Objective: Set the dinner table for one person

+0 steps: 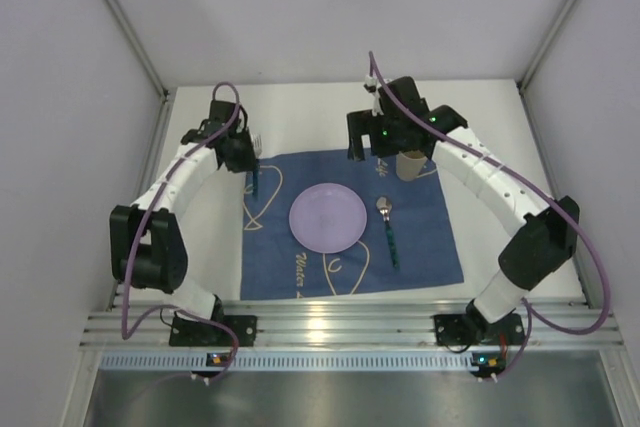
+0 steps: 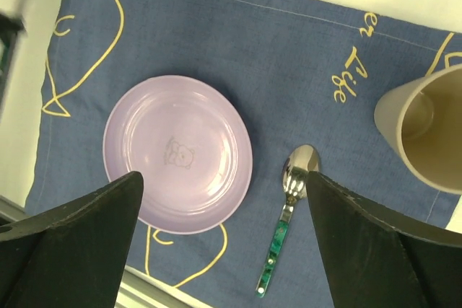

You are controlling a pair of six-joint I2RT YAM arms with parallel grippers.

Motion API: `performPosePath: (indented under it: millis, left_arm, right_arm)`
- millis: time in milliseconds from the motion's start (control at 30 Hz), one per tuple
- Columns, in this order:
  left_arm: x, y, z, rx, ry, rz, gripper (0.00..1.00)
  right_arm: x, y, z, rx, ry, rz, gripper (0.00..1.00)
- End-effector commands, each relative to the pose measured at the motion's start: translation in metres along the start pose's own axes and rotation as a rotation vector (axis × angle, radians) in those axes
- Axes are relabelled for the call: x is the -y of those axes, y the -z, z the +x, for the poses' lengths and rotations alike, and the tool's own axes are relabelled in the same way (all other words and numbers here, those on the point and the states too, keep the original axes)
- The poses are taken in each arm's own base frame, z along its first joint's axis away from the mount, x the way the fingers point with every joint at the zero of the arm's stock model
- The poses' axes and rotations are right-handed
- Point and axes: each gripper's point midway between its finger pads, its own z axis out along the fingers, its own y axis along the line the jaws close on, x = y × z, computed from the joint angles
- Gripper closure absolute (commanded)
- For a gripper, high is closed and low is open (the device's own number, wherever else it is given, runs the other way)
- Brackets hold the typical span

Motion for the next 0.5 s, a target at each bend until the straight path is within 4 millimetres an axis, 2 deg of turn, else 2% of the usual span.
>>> performPosePath:
  millis: [0, 133, 200, 267, 367, 467]
  left_arm:
    - [0.008, 0.000, 0.075, -0.155, 0.016, 0.027, 1.00]
    - [0.022, 0.014, 0.120, -0.213, 0.015, 0.062, 1.00]
    - [0.023, 0.016, 0.145, -0.251, 0.006, 0.060, 1.00]
    - [0.014, 0.015, 0.166, -0.287, 0.012, 0.026, 1.00]
    - [0.003, 0.013, 0.183, -0.305, 0.017, -0.002, 1.00]
    - [-0.007, 0.010, 0.188, -0.303, 0.014, -0.038, 1.00]
  right_arm:
    - [-0.009, 0.028, -0.024, 0.099, -0.004, -0.005, 0.05]
    - [-0.002, 0.039, -0.019, 0.120, -0.029, 0.027, 0.04]
    - [0.002, 0.043, -0.012, 0.120, -0.036, 0.040, 0.03]
    - [0.007, 0.046, -0.007, 0.119, -0.043, 0.061, 0.03]
    - [0.014, 0.051, 0.002, 0.111, -0.045, 0.086, 0.02]
    - [0.017, 0.054, 0.009, 0.101, -0.047, 0.099, 0.02]
